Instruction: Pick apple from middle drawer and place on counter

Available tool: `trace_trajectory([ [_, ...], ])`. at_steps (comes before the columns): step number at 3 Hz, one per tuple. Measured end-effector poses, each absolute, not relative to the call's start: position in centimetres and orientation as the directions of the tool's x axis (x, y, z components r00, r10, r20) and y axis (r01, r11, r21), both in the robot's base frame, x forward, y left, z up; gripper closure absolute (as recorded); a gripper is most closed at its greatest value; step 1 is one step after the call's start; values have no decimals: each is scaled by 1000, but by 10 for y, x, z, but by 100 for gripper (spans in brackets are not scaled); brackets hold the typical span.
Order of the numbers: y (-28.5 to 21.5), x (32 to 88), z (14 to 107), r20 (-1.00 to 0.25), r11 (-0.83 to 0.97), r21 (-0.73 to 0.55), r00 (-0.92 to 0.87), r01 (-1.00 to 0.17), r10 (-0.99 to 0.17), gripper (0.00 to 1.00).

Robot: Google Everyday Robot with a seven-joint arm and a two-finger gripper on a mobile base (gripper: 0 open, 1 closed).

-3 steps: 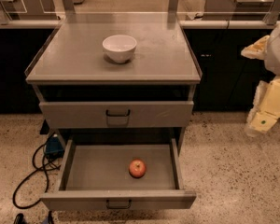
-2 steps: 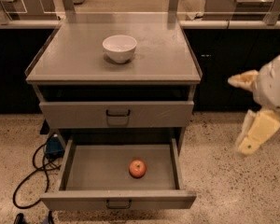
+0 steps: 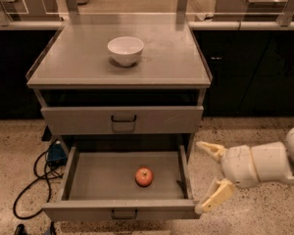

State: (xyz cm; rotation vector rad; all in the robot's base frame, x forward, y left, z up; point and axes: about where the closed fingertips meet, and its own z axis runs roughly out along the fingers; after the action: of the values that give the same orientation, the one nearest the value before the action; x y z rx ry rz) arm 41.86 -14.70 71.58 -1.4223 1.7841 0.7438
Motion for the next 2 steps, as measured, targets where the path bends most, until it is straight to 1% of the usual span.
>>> trace_trajectory([
  [1, -100, 420, 642, -876, 211, 50, -144, -976, -461, 0],
  [2, -61, 436, 584, -839, 230, 82, -192, -970, -509, 0],
])
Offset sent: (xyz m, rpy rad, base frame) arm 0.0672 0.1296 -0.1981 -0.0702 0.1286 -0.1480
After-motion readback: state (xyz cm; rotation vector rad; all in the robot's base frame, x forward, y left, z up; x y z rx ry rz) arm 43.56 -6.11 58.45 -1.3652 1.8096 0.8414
